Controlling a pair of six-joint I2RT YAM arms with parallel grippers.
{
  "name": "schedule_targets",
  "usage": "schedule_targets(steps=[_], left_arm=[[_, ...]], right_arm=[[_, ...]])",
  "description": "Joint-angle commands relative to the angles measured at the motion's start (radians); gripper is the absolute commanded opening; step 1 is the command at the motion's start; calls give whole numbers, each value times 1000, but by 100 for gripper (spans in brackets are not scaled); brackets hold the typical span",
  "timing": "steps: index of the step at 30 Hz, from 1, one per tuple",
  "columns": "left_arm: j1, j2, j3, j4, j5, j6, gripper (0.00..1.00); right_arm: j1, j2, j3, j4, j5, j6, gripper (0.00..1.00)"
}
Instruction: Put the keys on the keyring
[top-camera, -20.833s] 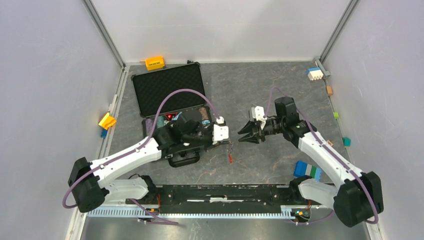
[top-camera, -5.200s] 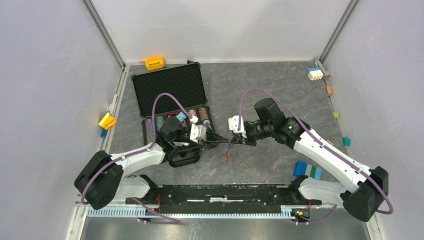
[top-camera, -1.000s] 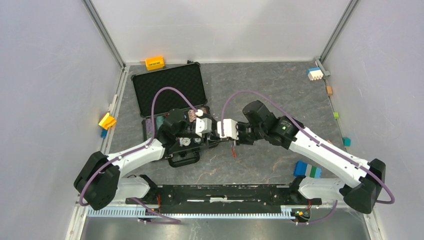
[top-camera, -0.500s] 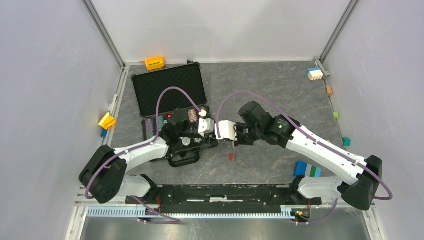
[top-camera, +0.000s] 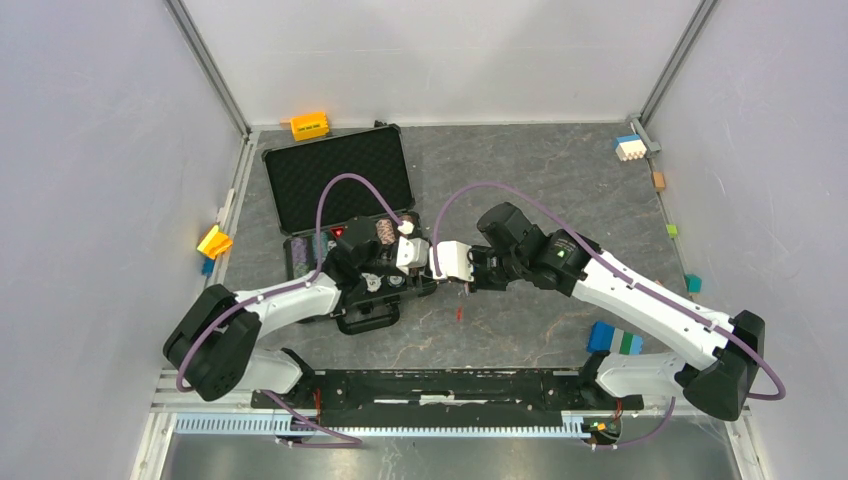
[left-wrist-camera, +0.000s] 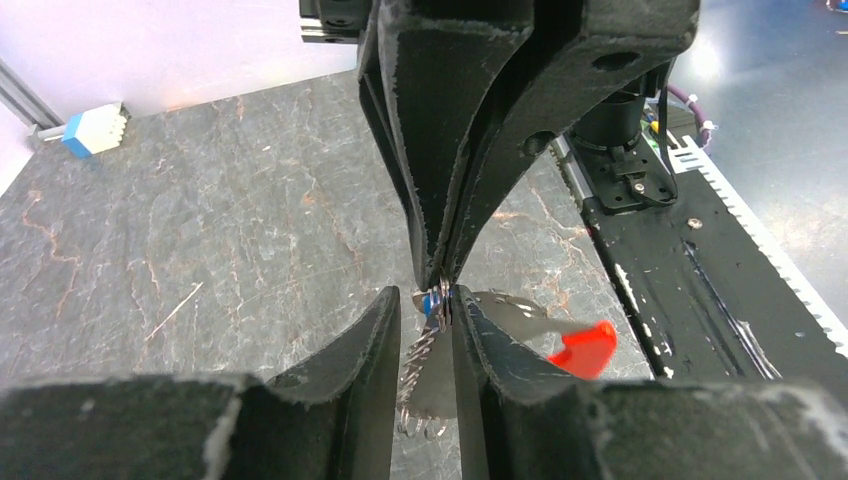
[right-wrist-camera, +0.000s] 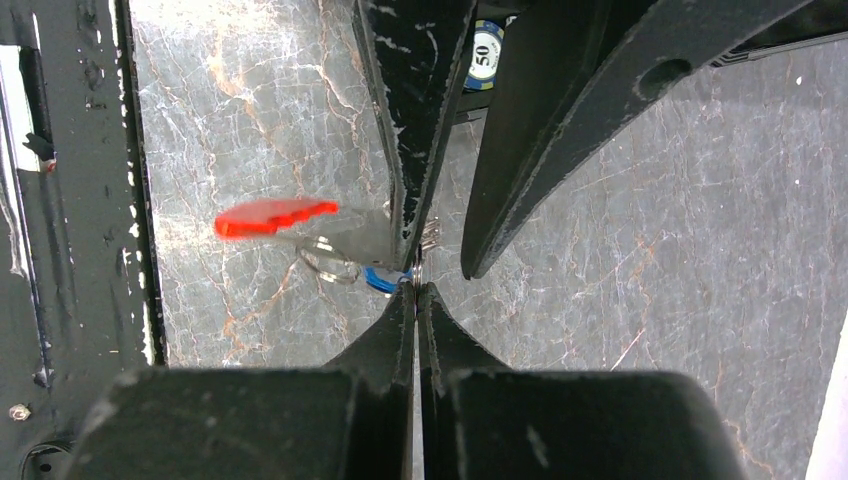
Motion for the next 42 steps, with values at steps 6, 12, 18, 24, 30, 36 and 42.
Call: schedule_targets(steps=[6, 12, 18, 24, 30, 36, 42], left_arm=[[-9, 23, 31, 85, 27, -38, 24], [-10, 26, 33, 83, 31, -43, 15], [-11, 29, 36, 72, 34, -39, 5], [-13, 21, 31, 73, 33, -63, 2], [-11, 5, -23, 243, 17, -192, 2], [-10, 4, -41, 342, 17, -283, 2], [-10, 2, -55, 400, 28, -326, 2]], right_arm=[[5, -2, 42, 28, -22, -3, 0], [6, -3, 41, 30, -25, -2, 0], [6, -6, 36, 35, -21, -1, 0], [4, -26, 18, 63, -3, 2, 0], [-8, -71, -34, 96, -13, 10, 29], [-53, -111, -76, 113, -92, 17, 45], [-88, -148, -112, 137, -158, 17, 41]])
